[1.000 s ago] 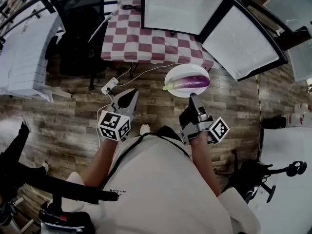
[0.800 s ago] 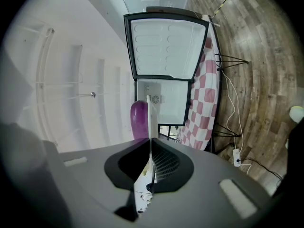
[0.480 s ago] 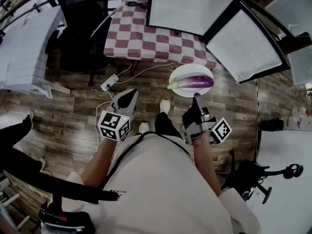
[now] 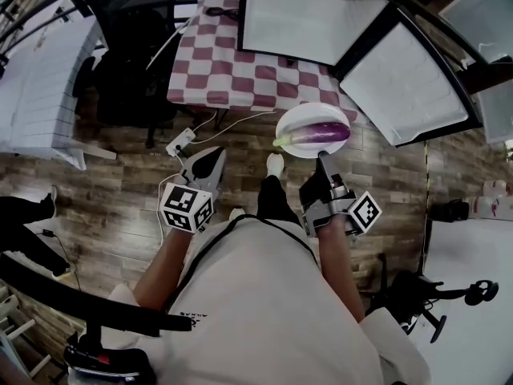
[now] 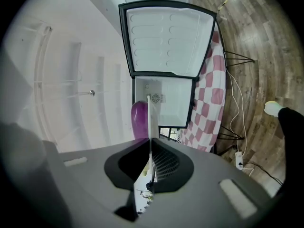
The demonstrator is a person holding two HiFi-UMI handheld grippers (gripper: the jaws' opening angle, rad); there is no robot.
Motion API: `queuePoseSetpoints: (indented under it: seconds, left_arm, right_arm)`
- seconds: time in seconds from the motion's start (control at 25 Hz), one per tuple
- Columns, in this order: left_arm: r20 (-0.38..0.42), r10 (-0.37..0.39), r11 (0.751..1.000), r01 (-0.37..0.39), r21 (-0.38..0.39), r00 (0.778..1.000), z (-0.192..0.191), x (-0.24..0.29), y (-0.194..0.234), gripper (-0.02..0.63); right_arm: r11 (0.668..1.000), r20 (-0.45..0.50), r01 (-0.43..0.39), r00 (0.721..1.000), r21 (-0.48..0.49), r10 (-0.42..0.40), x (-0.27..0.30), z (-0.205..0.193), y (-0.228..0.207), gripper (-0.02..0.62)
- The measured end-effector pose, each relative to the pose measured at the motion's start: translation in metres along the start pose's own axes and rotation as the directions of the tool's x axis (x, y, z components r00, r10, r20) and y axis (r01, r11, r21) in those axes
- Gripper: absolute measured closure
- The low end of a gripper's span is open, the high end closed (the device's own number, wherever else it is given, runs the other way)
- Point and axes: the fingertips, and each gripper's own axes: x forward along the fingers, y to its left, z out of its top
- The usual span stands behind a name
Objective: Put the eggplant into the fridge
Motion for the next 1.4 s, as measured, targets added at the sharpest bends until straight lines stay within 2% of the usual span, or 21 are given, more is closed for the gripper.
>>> queuePoseSetpoints:
  seconds: [0.4, 0.76, 1.08, 1.4]
  left_arm:
    - [-0.014, 0.019, 0.999, -0.018, 0.032, 1.000, 0.034, 0.102, 0.016, 0.600]
    - [-0.023, 0.044, 0.999, -0.044, 0.017, 0.999, 0.073, 0.190, 0.037, 0.600]
    - [-0.012, 0.101, 0.995, -0.101, 0.005, 0.995, 0.101, 0.253, 0.055, 0.600]
    - [-0.001, 0.174, 0.985, -0.174, -0.008, 0.985, 0.124, 0.294, 0.073, 0.600]
  right_arm:
    - [1.000, -0.062, -0.003, 0.998, 0.014, 0.004, 0.080, 0.069, -0.023, 0.572]
    - [1.000, -0.146, 0.014, 0.989, 0.003, -0.013, 0.164, 0.124, -0.028, 0.572]
    - [0.999, -0.265, 0.029, 0.964, 0.023, -0.022, 0.220, 0.146, -0.046, 0.572]
    - [0.999, -0.352, 0.022, 0.936, 0.033, -0.008, 0.267, 0.167, -0.074, 0.572]
